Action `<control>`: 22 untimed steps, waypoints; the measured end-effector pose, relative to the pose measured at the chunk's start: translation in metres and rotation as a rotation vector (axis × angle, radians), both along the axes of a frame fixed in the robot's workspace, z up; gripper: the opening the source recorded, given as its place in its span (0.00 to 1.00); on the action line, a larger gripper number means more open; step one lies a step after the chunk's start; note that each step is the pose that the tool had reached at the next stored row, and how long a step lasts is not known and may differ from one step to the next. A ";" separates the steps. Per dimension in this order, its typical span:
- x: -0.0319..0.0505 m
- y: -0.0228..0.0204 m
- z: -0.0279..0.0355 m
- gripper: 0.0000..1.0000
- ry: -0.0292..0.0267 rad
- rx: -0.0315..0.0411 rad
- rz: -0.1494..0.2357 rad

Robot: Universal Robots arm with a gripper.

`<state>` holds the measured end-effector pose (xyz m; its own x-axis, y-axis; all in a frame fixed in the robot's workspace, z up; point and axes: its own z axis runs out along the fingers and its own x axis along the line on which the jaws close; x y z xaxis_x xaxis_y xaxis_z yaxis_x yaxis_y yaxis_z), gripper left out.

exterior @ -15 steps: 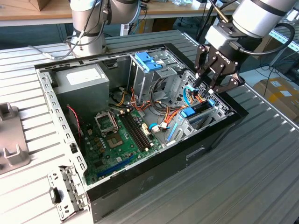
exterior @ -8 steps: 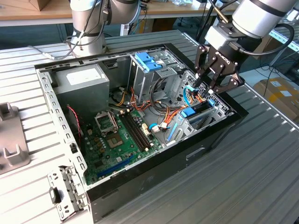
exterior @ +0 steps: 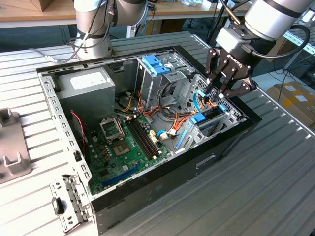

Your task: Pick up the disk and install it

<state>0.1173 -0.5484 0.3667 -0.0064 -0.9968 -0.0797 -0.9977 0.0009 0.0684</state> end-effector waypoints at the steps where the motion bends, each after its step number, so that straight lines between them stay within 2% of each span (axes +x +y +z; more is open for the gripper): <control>1: 0.0000 0.0000 0.0000 0.34 0.0000 0.0000 0.000; 2: 0.0000 0.0000 0.0000 0.27 0.0000 0.0000 0.000; 9: 0.0000 0.0000 -0.0001 0.27 0.0000 0.0002 0.000; 11: 0.0000 0.0000 0.0000 0.29 0.0000 0.0001 0.000; 12: 0.0000 0.0000 -0.0001 0.35 0.0000 0.0002 0.000; 14: 0.0000 0.0000 0.0002 0.35 0.0000 0.0003 0.000; 19: 0.0000 0.0000 0.0088 0.35 0.0000 0.0033 0.000; 22: 0.0000 -0.0001 0.0117 0.35 0.0000 0.0064 0.000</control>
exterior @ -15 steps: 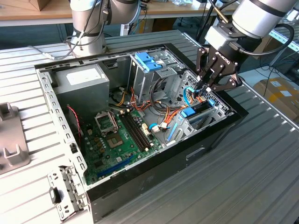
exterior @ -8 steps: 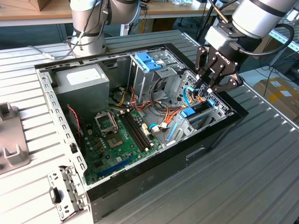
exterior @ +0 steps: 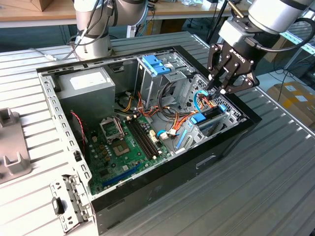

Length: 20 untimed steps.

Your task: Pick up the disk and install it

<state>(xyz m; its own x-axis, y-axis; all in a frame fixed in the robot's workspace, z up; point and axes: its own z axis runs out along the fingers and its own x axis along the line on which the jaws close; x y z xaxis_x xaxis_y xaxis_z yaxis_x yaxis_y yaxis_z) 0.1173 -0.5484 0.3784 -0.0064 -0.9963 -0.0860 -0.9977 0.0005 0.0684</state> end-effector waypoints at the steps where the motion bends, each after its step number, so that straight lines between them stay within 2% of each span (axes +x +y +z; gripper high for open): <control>1: 0.0000 0.0000 0.0000 0.35 0.0000 0.0000 0.000; 8: -0.0054 0.0000 0.0002 0.35 -0.0001 0.0008 0.000; 16: -0.0055 0.0001 -0.0004 0.35 0.0000 0.0010 0.000; 20: -0.0055 -0.0012 -0.0018 0.35 0.0000 0.0008 0.000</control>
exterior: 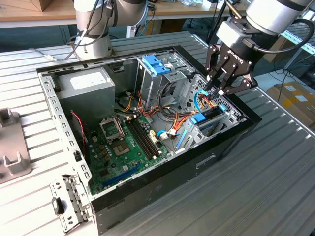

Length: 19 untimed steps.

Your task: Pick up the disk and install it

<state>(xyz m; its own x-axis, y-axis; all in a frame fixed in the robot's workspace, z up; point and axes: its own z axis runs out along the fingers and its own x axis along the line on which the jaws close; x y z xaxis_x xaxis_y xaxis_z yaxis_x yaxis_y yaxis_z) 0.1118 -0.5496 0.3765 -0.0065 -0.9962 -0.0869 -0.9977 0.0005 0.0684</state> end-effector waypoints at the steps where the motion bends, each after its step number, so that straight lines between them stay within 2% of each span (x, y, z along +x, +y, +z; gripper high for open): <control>1: 0.0005 -0.0010 -0.0008 0.35 0.0000 0.0001 0.000; 15: 0.0029 -0.0019 -0.0025 0.35 0.0001 0.0000 0.000; 16: 0.0030 -0.0019 -0.0025 0.33 0.0001 0.0000 0.000; 17: 0.0030 -0.0019 -0.0025 0.20 0.0001 0.0000 0.000; 18: 0.0030 -0.0019 -0.0025 0.14 0.0001 -0.0001 0.000; 19: 0.0030 -0.0019 -0.0025 0.14 0.0001 0.0000 0.000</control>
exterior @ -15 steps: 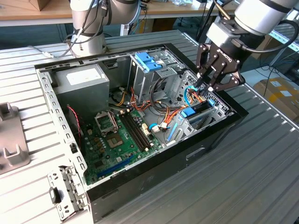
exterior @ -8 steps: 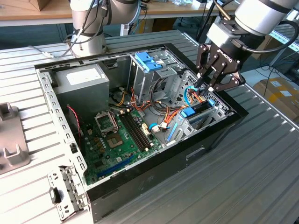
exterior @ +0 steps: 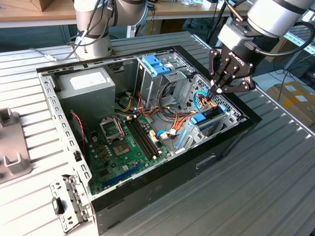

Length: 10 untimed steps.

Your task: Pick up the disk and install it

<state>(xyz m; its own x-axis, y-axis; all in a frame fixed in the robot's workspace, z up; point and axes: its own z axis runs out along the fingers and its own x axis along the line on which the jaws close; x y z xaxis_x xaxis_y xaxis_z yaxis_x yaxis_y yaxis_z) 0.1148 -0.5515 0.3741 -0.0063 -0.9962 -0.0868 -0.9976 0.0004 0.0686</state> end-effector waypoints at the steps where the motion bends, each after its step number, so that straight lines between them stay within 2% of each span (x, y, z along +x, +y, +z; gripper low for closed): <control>1: 0.0000 0.0000 0.0000 0.11 0.0000 0.0000 0.000; 8: 0.0001 0.0000 -0.0001 0.11 0.0000 0.0000 0.000; 9: 0.0001 0.0000 -0.0001 0.12 -0.0001 0.0001 0.000; 10: 0.0001 0.0000 -0.0001 0.17 0.0000 0.0001 0.000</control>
<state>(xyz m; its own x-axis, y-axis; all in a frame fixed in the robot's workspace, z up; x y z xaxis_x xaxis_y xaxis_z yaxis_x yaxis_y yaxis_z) 0.1149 -0.5515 0.3740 -0.0064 -0.9962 -0.0869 -0.9976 0.0004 0.0685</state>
